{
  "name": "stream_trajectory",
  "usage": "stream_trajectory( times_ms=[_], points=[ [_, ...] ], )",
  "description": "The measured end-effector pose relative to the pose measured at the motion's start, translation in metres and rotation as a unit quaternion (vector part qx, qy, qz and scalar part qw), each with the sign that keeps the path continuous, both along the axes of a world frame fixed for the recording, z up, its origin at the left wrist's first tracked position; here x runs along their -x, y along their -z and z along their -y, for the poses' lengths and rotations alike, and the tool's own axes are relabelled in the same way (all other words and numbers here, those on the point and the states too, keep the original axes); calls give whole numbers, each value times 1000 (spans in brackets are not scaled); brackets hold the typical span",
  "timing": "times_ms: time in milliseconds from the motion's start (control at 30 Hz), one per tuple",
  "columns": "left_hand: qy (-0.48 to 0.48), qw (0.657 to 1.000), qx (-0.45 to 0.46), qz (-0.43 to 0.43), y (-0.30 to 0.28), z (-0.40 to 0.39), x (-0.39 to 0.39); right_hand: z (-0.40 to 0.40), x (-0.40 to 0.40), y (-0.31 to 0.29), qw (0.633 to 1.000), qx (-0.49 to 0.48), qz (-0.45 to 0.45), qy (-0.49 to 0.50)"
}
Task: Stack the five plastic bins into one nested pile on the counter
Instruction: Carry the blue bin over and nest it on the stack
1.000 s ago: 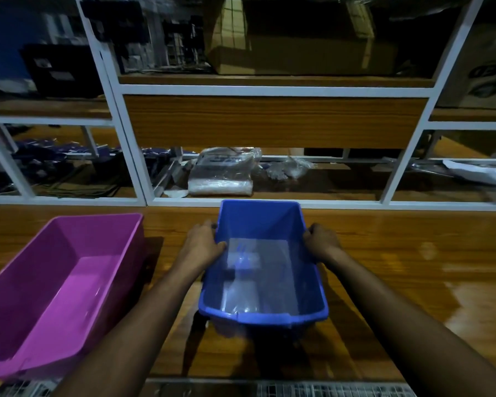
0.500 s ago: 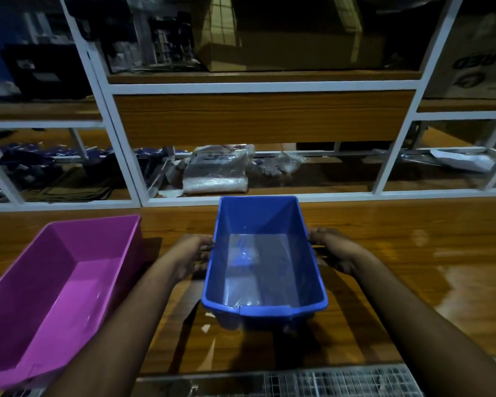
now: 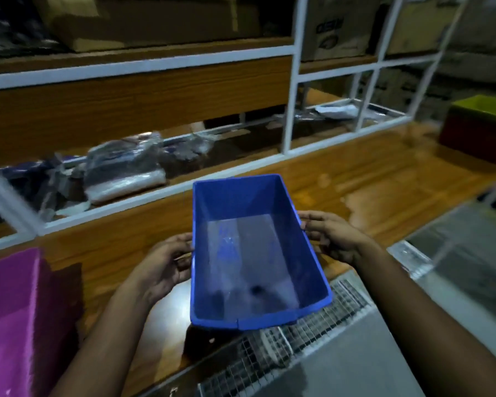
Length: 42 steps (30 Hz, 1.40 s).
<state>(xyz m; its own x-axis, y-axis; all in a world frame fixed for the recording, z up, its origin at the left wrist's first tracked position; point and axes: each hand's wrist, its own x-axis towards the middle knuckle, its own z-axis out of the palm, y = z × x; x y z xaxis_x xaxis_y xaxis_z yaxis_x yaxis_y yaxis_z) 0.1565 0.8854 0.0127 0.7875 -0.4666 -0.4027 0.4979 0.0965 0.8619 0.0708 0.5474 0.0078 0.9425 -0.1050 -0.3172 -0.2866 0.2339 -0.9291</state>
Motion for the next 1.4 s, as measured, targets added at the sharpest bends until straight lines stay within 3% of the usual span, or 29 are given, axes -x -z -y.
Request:
stream_trajectory(
  times_ms=[500,867,1133,1400],
  points=[
    [212,977,-16,15,-10,299,76,207,239,4,965,-10,12,262],
    [325,944,-7,61,-32,566,197,391,398,-7,893,-58,91,437],
    [398,913,-11,91,-38,719,243,507,457,-15,872,-60,74,480],
    [445,894,23,37,-27,907,251,650,477,-14,846,-38,58,528]
  ],
)
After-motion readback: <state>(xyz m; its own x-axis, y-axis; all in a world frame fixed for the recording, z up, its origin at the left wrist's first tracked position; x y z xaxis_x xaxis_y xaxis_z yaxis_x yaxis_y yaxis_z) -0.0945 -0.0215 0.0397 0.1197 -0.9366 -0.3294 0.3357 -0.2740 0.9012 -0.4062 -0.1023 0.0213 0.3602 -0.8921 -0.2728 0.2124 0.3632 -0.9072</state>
